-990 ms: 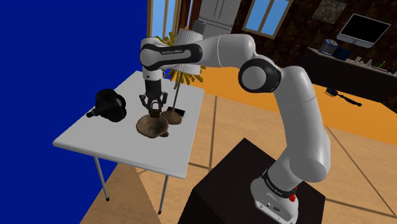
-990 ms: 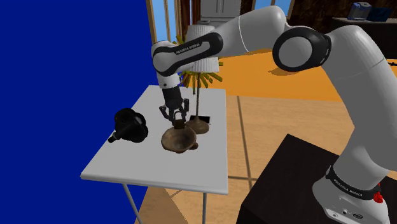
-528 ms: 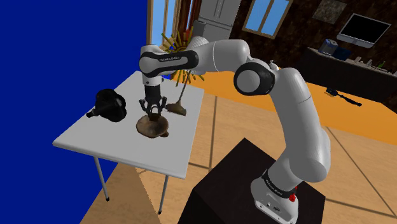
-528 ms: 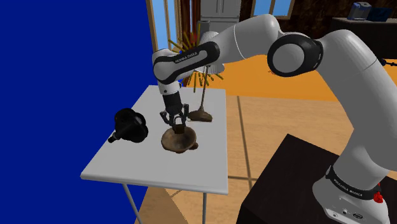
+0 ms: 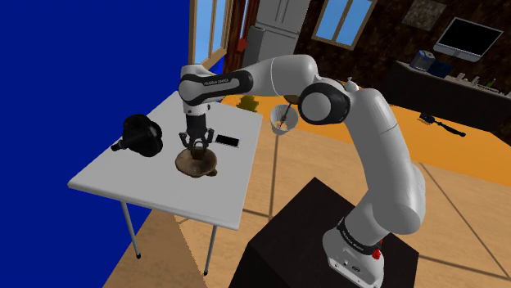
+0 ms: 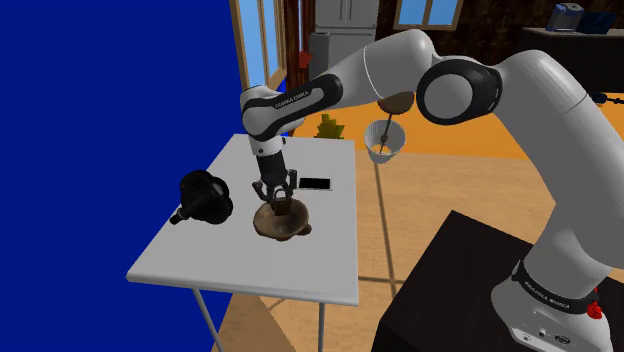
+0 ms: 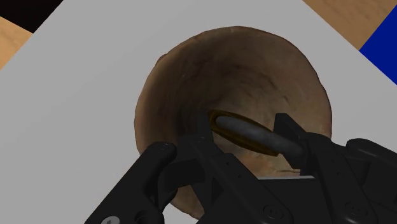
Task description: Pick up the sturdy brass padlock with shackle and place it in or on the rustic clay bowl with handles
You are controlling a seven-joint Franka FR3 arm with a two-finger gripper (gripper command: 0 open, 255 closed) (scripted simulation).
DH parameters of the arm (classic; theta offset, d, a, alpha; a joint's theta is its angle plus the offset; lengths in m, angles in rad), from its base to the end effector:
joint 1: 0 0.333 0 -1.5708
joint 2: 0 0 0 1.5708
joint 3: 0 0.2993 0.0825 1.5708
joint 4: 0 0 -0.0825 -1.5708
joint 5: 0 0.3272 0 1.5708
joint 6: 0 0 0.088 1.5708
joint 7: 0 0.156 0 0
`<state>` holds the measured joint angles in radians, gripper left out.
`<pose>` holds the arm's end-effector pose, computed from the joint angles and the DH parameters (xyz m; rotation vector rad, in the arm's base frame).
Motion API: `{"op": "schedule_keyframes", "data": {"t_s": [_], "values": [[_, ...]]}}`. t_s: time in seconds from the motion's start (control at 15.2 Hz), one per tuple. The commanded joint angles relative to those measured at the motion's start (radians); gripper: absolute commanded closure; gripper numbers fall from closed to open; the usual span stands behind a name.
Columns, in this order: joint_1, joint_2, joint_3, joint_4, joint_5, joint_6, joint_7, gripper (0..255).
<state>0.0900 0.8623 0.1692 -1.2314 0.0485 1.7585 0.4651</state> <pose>0.6210 0.1502 0.2035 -3.0085 0.3935 0.5636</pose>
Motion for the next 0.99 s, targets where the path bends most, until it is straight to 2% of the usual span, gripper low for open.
{"op": "schedule_keyframes", "data": {"t_s": [0.0, 0.07, 0.13, 0.46, 0.73, 0.92], "values": [[0.0, 0.0, 0.0, 0.0, 0.0, 0.0, 0.0, 255], [0.0, 0.0, 0.0, 0.0, 0.0, 0.0, 0.0, 255], [0.0, 0.0, 0.0, 0.0, 0.0, 0.0, 0.0, 0], [0.0, 0.0, 0.0, 0.0, 0.0, 0.0, 0.0, 0], [0.0, 0.023, -0.001, 0.164, -0.003, -0.141, 0.004, 0], [0.0, 0.023, -0.001, 0.164, -0.003, -0.141, 0.004, 0]]}}
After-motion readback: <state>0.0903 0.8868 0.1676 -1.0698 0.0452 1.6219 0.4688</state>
